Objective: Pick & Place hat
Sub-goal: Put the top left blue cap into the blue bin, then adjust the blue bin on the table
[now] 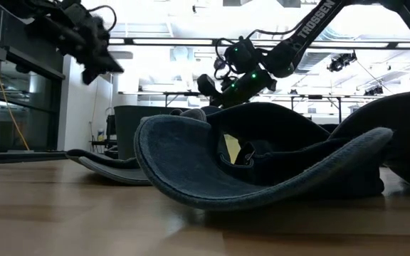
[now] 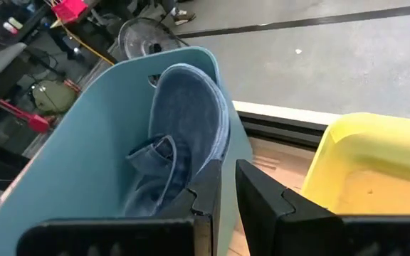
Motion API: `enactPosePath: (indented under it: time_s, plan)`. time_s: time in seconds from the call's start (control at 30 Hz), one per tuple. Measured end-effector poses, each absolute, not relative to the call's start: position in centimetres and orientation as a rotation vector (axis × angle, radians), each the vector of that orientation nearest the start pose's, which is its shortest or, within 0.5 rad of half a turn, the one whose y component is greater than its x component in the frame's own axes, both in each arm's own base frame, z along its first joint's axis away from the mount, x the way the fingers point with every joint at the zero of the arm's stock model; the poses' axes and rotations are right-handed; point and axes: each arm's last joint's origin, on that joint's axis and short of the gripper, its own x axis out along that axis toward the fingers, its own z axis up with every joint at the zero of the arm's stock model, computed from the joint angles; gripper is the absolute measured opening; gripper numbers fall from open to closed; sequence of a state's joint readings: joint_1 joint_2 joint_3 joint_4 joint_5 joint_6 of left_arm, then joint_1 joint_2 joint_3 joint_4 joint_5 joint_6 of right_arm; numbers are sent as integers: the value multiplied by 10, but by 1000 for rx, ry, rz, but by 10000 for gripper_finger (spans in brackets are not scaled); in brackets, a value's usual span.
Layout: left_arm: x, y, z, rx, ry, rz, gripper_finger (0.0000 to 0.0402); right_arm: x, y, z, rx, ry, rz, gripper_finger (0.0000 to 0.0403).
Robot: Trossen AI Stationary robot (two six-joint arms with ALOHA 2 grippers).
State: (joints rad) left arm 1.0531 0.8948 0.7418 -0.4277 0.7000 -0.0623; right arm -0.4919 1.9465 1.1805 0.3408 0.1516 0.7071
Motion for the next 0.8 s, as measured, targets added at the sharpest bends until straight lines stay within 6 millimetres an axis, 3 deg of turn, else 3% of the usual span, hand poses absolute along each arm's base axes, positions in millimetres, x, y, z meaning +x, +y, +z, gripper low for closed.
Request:
enactPosePath:
  time_s: [0.2,0.4,0.6,0.8]
  plan:
    - [96,151,269,-601,511,776,0,371,-203,182,766,189,-762,39]
    - [101,161,255,-713,571,802,0,371,-203,183,802,180,-753,39]
    - [111,180,230,-827,655,847,0,380,-207,201,787,156,-700,39]
    - [120,195,214,-855,679,839,0,383,-210,213,773,292,-769,39]
